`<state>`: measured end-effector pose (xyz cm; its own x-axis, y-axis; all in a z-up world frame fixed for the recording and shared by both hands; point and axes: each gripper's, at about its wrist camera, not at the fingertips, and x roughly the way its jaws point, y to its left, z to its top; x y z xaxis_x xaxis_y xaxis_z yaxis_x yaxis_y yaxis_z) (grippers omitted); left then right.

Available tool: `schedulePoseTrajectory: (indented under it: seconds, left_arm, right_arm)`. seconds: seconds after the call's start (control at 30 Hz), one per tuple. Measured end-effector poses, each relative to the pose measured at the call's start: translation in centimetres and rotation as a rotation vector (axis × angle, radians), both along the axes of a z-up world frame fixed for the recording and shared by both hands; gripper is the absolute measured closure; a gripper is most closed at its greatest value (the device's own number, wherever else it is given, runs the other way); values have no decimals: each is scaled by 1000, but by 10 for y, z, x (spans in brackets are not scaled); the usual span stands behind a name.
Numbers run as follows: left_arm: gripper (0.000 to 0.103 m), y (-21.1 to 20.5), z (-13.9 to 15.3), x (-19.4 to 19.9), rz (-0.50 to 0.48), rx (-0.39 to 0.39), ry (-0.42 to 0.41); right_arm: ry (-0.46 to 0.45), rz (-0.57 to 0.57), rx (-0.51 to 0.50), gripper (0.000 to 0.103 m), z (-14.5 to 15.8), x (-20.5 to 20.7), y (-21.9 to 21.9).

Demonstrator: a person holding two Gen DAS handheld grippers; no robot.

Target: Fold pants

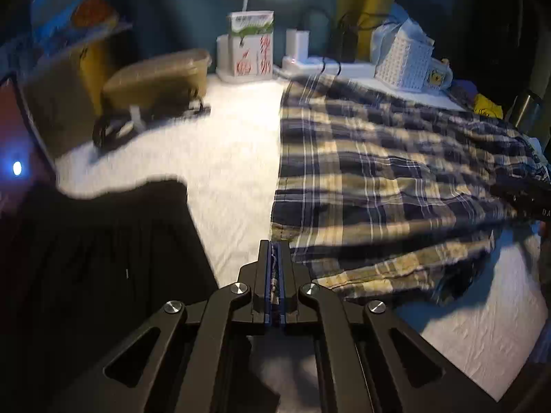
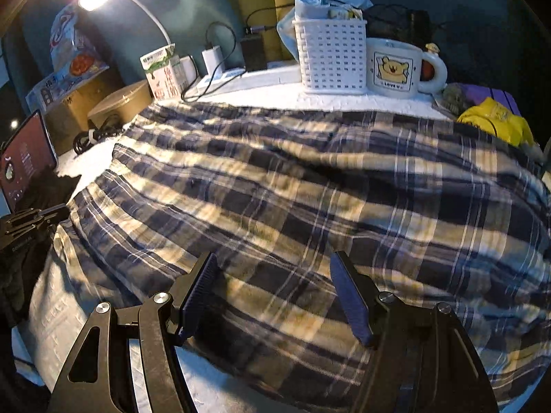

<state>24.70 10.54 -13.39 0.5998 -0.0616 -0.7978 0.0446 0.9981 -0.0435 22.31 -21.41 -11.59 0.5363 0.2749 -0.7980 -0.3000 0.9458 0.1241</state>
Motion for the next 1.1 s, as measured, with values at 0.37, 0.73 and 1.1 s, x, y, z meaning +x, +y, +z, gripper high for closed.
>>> schedulePoseTrajectory:
  seconds: [0.37,0.73,1.1]
  left_arm:
    - [98,1,41,1,1,-4,-41]
    - [98,-55,55,79,-221,-6,-67]
    - [98,-90,20,174,-333,-14,45]
  right_arm:
    - [-24,-30,3,33,6,-15,-11]
    - [-130,-145,33,36,36,-12,-66]
    - [-96,-124,24,56,34,40,-90]
